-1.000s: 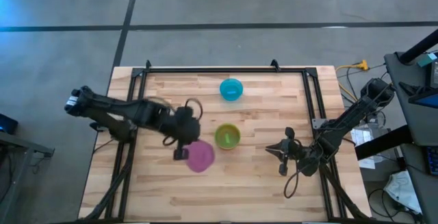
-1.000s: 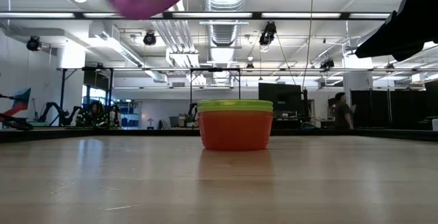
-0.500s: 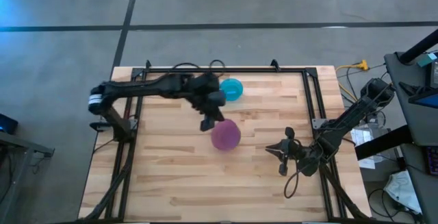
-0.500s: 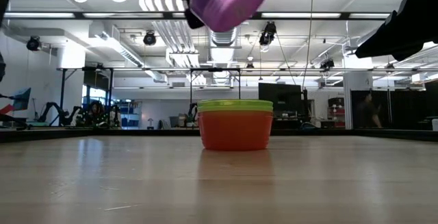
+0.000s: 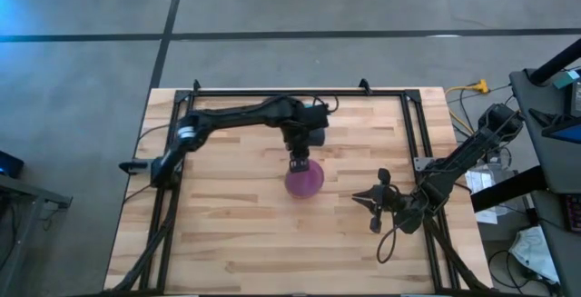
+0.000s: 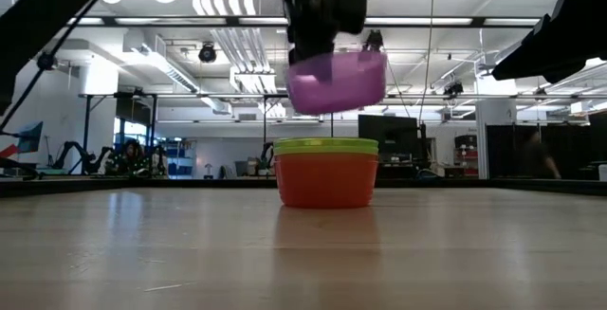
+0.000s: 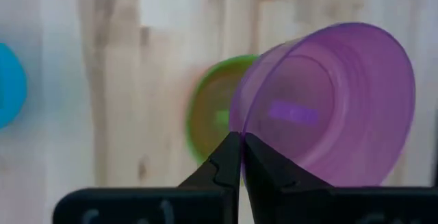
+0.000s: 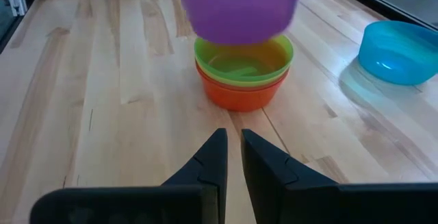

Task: Nest bowls inside each other
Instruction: Stack the purple bowl on top of the green bowl

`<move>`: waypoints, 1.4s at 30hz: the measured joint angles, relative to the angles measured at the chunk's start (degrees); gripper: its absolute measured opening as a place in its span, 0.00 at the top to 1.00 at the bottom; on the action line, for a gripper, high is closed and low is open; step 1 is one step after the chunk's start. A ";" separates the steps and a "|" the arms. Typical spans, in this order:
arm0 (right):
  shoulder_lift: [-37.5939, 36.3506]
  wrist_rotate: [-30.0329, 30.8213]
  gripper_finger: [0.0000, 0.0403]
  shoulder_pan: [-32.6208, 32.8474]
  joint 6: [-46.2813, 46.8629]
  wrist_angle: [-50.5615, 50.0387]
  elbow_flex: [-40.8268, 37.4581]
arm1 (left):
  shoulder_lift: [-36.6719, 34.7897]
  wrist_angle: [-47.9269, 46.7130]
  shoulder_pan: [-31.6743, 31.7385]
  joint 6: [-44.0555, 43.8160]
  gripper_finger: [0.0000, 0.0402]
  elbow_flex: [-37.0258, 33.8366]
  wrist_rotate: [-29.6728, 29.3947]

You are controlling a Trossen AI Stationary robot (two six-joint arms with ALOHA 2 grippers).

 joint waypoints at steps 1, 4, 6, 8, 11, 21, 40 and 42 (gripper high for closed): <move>0.00 0.00 0.91 0.00 0.01 0.01 0.00 | 1.10 -1.14 0.16 0.44 1.00 1.36 -0.83; 0.00 0.00 0.91 0.00 0.00 -0.02 0.00 | 3.82 -3.39 0.58 0.74 1.00 4.40 -1.50; 0.00 0.00 0.91 0.01 0.00 0.00 0.00 | 4.40 -3.73 0.63 1.27 1.00 4.92 -1.62; 0.00 0.00 0.91 0.02 0.00 -0.02 0.00 | 4.46 -3.96 0.73 2.31 1.00 4.78 -1.57; 0.00 0.00 0.91 0.00 -0.07 -0.02 0.00 | 4.46 -4.12 1.22 2.51 1.00 4.42 -1.45; 0.00 0.00 0.91 0.00 -0.56 -0.04 0.00 | 6.44 -3.97 1.87 3.23 1.00 4.13 -1.03; -0.02 -0.06 0.91 0.02 -0.45 -0.04 0.00 | 9.05 -3.99 1.98 4.92 1.00 2.15 -0.78; -0.02 -0.09 0.91 0.02 -0.44 -0.02 0.00 | 9.05 -4.05 1.94 5.45 1.00 1.44 -0.81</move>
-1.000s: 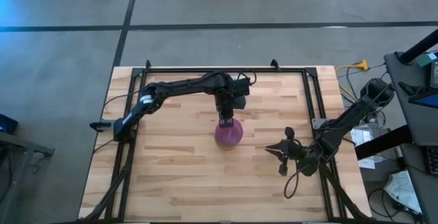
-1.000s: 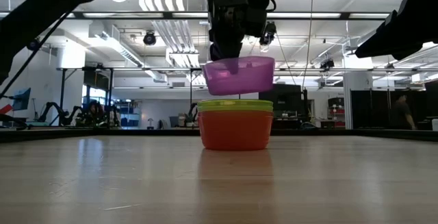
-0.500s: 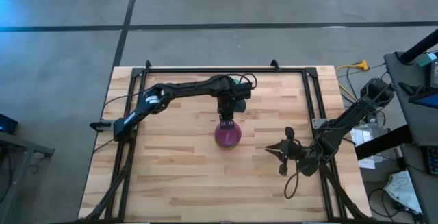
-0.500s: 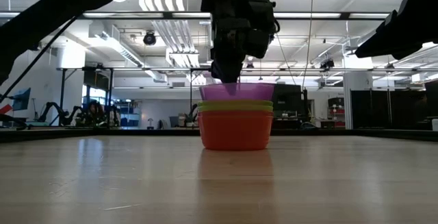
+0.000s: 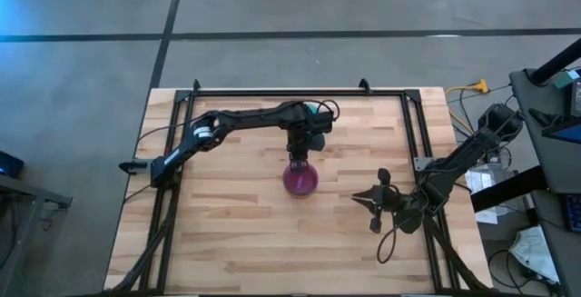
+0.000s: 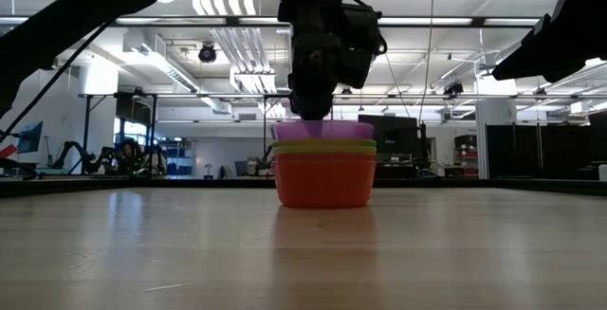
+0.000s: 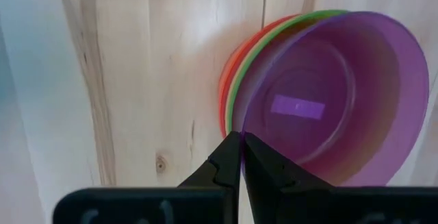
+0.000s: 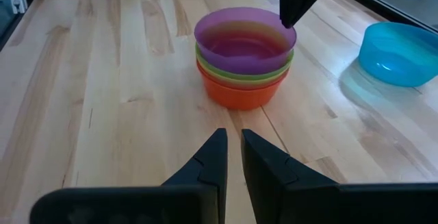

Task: Nest bowls inside each other
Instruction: Stack the purple bowl on top of the green bowl, then stack the blue bowl on top of the purple bowl

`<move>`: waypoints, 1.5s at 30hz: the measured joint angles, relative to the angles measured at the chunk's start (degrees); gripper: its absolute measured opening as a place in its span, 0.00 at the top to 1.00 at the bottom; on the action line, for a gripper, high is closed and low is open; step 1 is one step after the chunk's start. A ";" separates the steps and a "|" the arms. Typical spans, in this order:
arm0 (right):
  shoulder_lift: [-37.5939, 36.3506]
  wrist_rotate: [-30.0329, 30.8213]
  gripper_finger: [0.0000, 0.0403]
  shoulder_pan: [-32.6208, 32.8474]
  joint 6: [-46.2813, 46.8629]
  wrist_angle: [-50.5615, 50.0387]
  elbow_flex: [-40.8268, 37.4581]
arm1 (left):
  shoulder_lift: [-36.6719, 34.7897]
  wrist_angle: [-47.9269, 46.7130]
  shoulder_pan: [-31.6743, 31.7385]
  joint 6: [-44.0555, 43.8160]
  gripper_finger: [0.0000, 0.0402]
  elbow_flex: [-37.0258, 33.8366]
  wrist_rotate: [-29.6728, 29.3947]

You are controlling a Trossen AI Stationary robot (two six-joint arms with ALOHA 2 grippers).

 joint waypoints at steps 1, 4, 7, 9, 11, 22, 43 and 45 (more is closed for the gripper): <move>0.00 -0.04 0.91 0.00 0.00 0.00 0.00 | 0.02 -0.04 0.01 0.21 1.00 -0.12 -0.04; 0.00 -0.15 0.91 0.00 0.00 0.03 0.00 | 0.04 0.06 -0.01 2.08 1.00 -0.18 -0.16; 0.00 -0.15 0.91 0.00 0.10 0.07 0.00 | 0.04 0.28 -0.24 5.18 1.00 -0.18 -0.45; 0.00 -0.17 0.91 0.00 0.33 0.08 0.00 | 0.04 0.26 -0.51 5.69 1.00 -0.15 -0.83; 0.00 -0.17 0.91 0.00 0.44 0.07 0.00 | 0.04 0.12 -0.70 6.16 1.00 -0.13 -0.83; 0.00 -0.17 0.91 0.00 0.46 0.09 0.00 | -1.47 0.14 -0.84 7.06 0.75 0.42 -1.32; 0.00 -3.63 0.91 0.05 4.46 0.00 0.00 | -21.51 11.66 -11.06 2.49 0.64 -13.02 -8.89; 0.02 -4.88 0.91 0.09 6.20 0.03 -0.04 | -25.42 18.97 -14.13 1.49 0.67 -21.48 -11.82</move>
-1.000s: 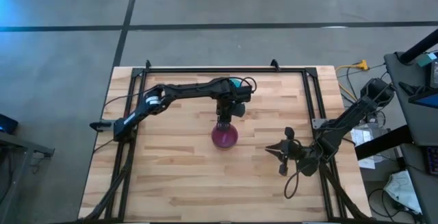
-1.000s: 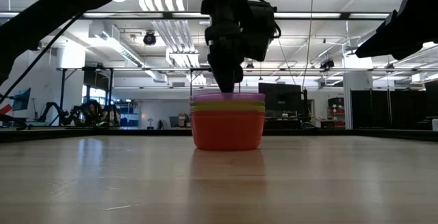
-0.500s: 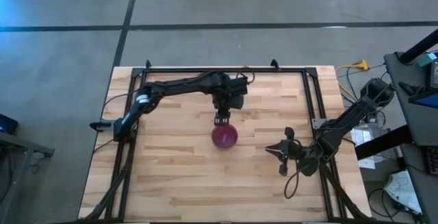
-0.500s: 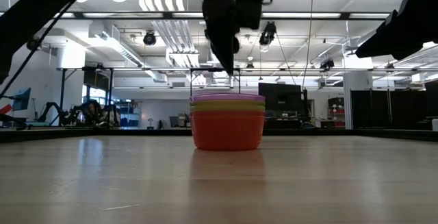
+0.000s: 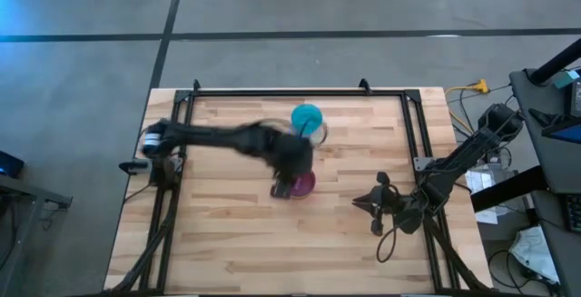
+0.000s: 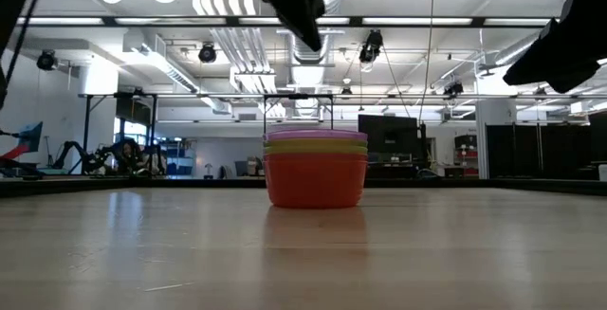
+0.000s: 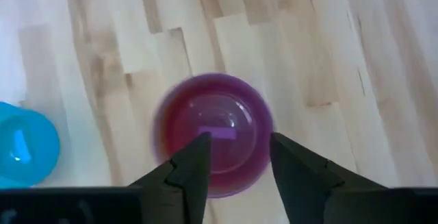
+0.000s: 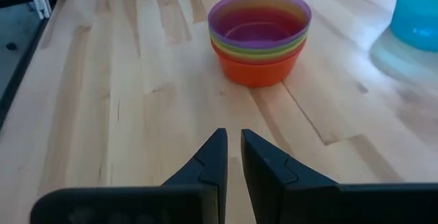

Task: Nest bowls inside each other
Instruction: Stack the blue bowl on top of the purple bowl

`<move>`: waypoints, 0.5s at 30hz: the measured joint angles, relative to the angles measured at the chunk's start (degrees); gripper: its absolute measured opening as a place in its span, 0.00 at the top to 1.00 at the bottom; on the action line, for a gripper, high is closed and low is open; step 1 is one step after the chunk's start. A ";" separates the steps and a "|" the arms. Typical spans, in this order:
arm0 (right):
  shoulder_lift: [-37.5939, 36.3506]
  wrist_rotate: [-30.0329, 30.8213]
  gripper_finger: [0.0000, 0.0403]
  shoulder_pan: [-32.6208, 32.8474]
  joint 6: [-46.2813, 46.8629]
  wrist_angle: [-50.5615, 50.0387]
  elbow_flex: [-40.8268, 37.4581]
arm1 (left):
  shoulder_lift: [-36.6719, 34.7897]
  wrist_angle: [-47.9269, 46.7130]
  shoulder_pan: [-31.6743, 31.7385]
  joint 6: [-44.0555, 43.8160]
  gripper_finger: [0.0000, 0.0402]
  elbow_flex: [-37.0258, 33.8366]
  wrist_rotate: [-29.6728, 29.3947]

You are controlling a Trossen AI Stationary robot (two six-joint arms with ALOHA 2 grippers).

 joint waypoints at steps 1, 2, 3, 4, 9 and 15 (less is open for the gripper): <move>0.00 -0.02 0.91 0.16 0.85 -0.02 -0.11 | -2.04 3.27 -1.45 -0.73 0.68 -4.48 -1.83; 0.15 0.01 0.91 0.33 1.69 0.04 -0.21 | -4.41 6.76 -2.74 -1.86 0.70 -9.09 -3.53; 0.46 0.01 0.91 0.47 2.37 0.11 -0.31 | -6.94 10.54 -3.90 -2.97 0.71 -13.85 -5.33; 0.89 0.02 0.91 0.56 2.96 0.03 -0.47 | -9.43 14.58 -4.83 -4.29 0.73 -18.66 -6.88; 4.61 4.09 0.91 0.55 2.05 2.99 -0.66 | -23.20 36.50 -6.50 -10.40 0.79 -42.19 -9.32; 9.78 7.93 0.91 -2.15 -10.32 16.75 -0.66 | -37.82 67.20 -6.46 -12.63 0.83 -67.62 -9.41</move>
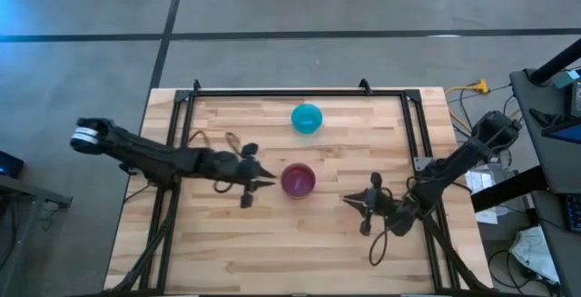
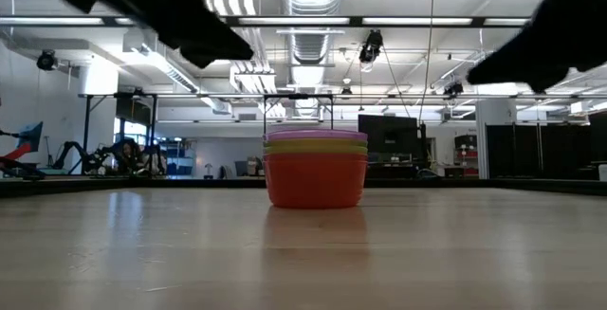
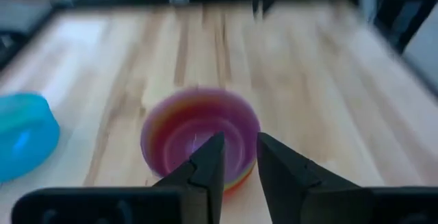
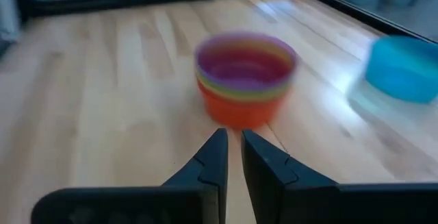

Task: Nest bowls inside each other
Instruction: Stack the blue bowl on top of the purple bowl

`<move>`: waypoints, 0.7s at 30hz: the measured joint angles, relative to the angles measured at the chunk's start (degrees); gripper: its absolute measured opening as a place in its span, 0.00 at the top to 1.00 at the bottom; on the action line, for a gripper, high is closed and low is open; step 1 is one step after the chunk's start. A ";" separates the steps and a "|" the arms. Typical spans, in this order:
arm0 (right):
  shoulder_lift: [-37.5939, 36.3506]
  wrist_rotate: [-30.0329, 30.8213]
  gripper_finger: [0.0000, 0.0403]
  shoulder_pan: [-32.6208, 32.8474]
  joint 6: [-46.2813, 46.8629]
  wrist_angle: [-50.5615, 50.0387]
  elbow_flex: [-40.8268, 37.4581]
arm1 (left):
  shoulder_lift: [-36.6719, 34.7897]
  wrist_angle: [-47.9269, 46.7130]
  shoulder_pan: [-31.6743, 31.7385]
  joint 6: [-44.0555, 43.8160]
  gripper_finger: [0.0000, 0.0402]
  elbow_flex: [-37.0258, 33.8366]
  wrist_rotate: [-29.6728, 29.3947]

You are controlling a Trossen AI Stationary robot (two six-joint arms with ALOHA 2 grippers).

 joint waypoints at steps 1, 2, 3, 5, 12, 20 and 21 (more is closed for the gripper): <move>0.68 -1.62 0.91 -0.95 -2.67 3.69 0.00 | -1.73 5.52 0.00 -0.03 0.83 -3.67 0.00; 1.38 -3.67 0.91 -1.97 -5.52 7.67 -0.08 | -3.25 10.39 0.00 0.01 0.83 -6.98 0.00; 2.07 -6.00 0.91 -3.00 -8.52 11.73 -0.24 | -4.70 14.71 0.00 0.07 0.83 -9.87 0.00; 3.99 -11.44 0.91 -5.19 -14.47 20.90 -0.85 | -6.71 22.69 0.08 -0.01 0.83 -14.97 0.00; 12.39 -28.35 0.91 -13.39 -22.85 57.49 -9.37 | -8.82 32.55 0.09 -2.90 0.83 -22.10 0.02; 11.67 -29.24 0.91 -24.35 -24.49 76.62 -16.25 | -8.30 37.63 0.09 -2.37 0.83 -20.62 -0.97; 10.60 -30.06 0.91 -26.27 -23.79 76.60 -15.89 | -8.30 39.23 0.09 -2.32 0.83 -20.34 -1.03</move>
